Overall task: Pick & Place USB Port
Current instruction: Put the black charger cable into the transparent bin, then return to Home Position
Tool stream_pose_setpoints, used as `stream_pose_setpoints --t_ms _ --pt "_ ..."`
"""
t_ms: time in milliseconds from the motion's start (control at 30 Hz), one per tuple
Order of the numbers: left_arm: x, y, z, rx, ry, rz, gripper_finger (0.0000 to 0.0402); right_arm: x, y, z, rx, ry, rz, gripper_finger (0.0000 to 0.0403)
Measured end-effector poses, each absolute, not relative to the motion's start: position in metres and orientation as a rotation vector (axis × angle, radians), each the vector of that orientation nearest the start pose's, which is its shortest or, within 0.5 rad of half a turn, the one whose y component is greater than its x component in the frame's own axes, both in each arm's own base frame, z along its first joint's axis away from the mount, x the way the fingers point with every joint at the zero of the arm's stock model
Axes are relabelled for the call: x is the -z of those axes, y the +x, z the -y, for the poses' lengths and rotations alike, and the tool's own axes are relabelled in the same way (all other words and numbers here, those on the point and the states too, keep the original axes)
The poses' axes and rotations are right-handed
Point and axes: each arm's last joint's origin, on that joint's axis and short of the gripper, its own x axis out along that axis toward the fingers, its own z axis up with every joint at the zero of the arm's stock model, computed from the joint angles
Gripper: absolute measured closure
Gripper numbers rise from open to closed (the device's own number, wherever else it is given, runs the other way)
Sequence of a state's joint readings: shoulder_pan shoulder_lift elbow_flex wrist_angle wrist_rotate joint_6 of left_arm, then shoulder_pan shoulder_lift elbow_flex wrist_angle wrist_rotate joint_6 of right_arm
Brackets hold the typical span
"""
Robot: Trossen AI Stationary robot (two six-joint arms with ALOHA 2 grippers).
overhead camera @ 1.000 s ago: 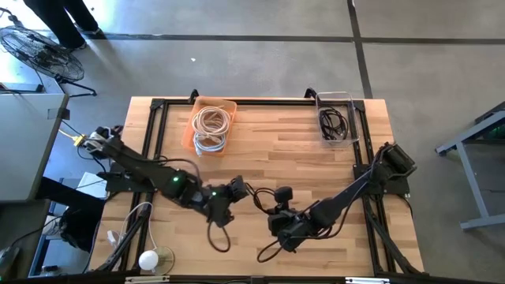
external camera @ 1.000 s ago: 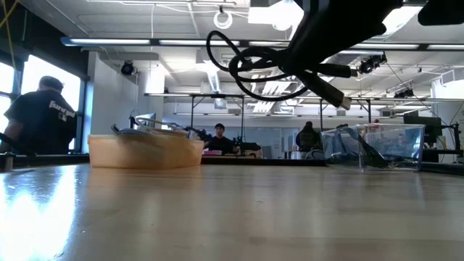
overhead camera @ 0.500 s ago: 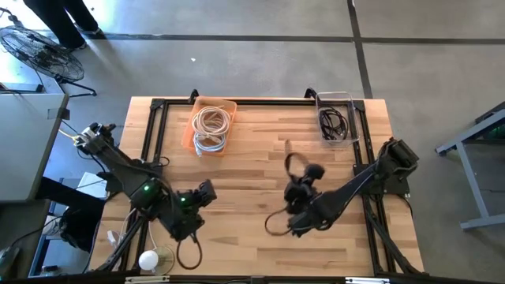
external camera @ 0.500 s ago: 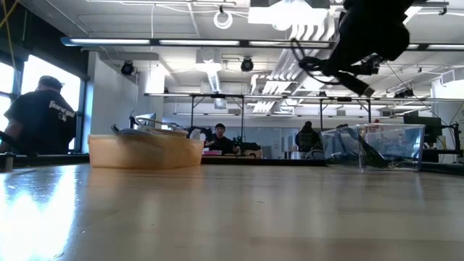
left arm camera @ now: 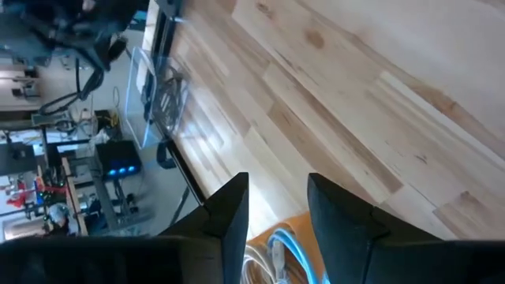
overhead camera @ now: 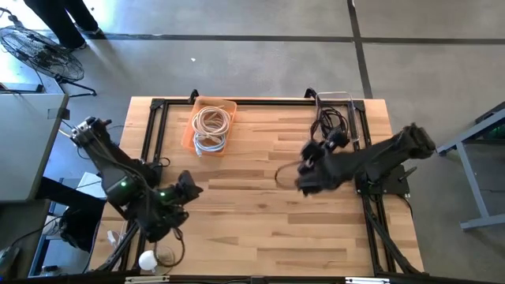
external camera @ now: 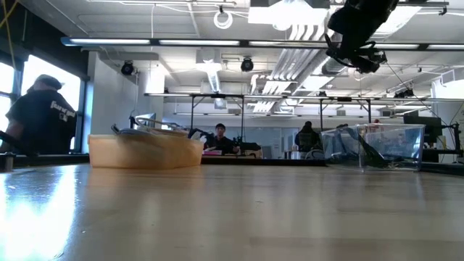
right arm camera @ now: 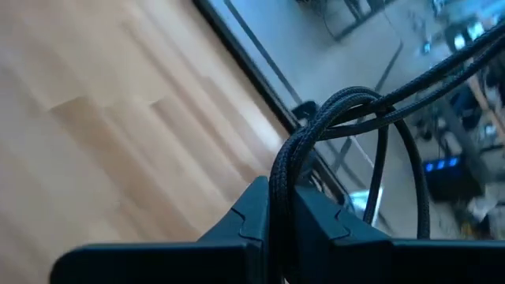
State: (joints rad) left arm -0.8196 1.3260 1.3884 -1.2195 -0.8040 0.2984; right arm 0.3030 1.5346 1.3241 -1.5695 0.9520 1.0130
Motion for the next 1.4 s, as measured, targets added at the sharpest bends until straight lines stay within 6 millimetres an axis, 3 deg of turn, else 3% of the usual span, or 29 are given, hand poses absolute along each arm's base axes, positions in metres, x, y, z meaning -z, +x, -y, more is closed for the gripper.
stream_pose_setpoints --t_ms 200,400,700,1000,1400 --pt "-0.355 0.163 0.148 0.135 1.105 -0.795 0.0275 -0.306 0.2 0.0 1.179 -0.051 -0.993 0.0377" --pt "-0.335 0.155 0.138 0.086 1.084 -0.82 0.0275 -0.281 0.16 0.032 1.167 0.104 -0.967 0.0377" --pt "-0.33 0.141 0.12 -0.005 1.03 -0.71 0.0275 -0.243 0.137 0.065 1.071 0.221 -0.833 0.0377" --pt "-0.321 0.132 0.111 0.0 0.99 -0.676 0.0275 -0.224 0.128 0.093 1.078 0.322 -0.813 0.0377" --pt "-0.303 0.13 0.11 0.033 0.986 -0.713 0.0275 -0.225 0.127 0.101 1.172 0.315 -0.728 0.0226"
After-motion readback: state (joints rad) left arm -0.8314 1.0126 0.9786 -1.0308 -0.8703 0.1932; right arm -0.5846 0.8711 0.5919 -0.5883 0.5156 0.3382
